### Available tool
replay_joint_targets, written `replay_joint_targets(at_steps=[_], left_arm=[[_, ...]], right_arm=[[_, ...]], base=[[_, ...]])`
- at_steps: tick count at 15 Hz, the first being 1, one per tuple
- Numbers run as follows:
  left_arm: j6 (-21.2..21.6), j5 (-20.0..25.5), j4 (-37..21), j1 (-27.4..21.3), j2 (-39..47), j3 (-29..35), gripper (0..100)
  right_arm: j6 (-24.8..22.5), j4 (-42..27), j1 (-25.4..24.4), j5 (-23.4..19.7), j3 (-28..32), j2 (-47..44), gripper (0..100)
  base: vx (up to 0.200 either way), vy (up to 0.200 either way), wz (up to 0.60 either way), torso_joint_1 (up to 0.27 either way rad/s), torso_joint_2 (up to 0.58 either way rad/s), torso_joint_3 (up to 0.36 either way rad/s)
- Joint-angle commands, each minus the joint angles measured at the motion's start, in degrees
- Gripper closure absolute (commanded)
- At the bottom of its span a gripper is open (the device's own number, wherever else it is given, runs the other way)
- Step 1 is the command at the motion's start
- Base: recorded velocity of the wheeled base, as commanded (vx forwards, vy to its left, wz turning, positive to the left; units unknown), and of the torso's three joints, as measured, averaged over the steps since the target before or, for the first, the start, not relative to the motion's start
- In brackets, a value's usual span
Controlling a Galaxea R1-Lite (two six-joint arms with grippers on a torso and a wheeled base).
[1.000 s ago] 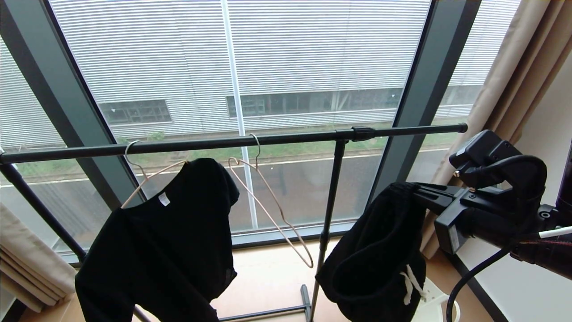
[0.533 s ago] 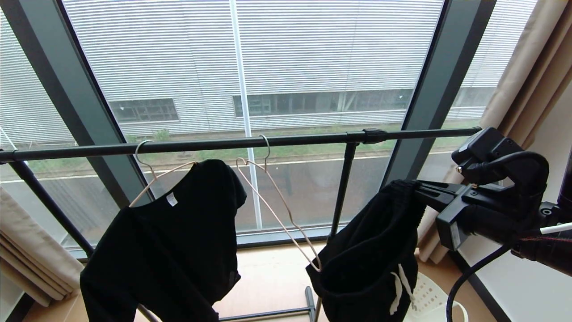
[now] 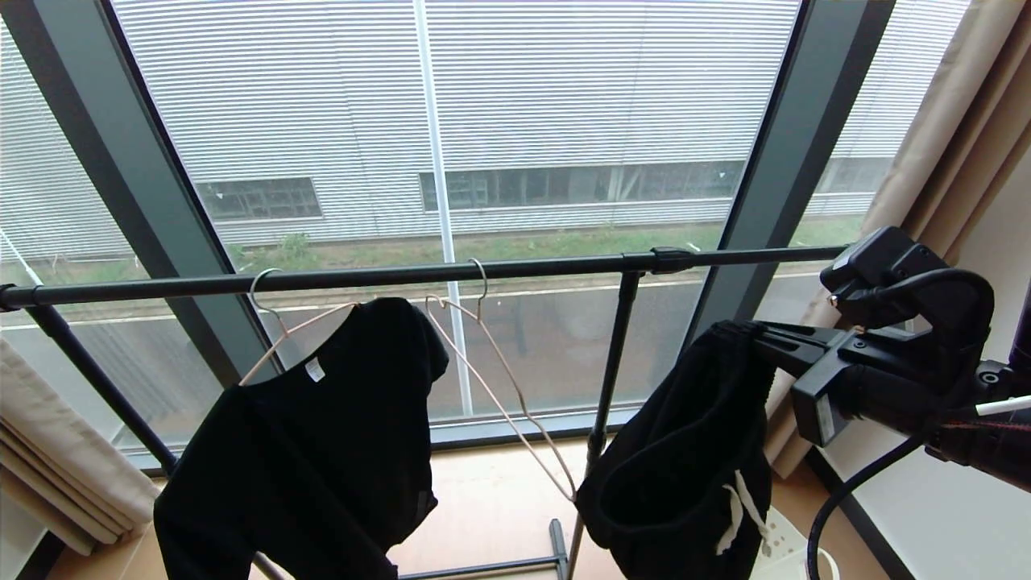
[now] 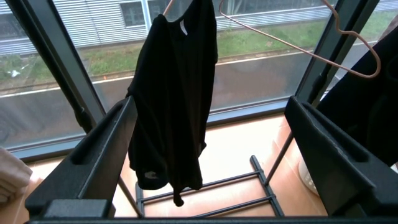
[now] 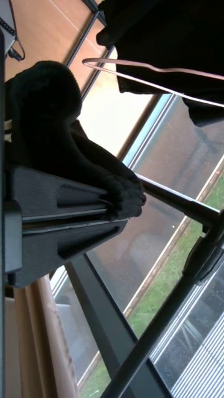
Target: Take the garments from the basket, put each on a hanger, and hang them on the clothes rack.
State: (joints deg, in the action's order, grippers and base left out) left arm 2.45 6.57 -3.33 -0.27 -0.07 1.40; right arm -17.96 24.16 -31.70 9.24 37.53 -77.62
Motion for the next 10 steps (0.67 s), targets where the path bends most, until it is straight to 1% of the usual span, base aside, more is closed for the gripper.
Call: replay_joint_targets(at_steps=[1,5,7,9,10], left_arm=[[0.0,0.0,0.0,0.0,0.1,0.0,0],[0.0,0.0,0.0,0.0,0.1,0.0,0],[0.0,0.0,0.0,0.0,0.1,0.0,0],[0.0,0.0,0.0,0.0,0.1,0.0,0],[0.0,0.0,0.0,0.0,0.1,0.0,0]], right_arm=[[-0.1,0.0,0.0,0.0,0.0,-0.1,100],[-0.1,0.1,0.0,0.1,0.1,-0.1,100],[-0.1,2.7,0.0,0.1,-0.4,-0.3,100],[-0.1,6.3,0.0,0.0,-1.4,-0.5,100],[-0.1,6.9,0.0,0.0,-1.5,-0.6,100]], base=[[-0.2,0.0,0.0,0.041,-0.11,-0.027],[-0.2,0.0,0.0,0.006,0.01,0.001],[-0.2,0.0,0.0,-0.012,-0.01,0.005],[0.0,0.0,0.0,0.0,0.0,0.0],[0.0,0.0,0.0,0.0,0.0,0.0]])
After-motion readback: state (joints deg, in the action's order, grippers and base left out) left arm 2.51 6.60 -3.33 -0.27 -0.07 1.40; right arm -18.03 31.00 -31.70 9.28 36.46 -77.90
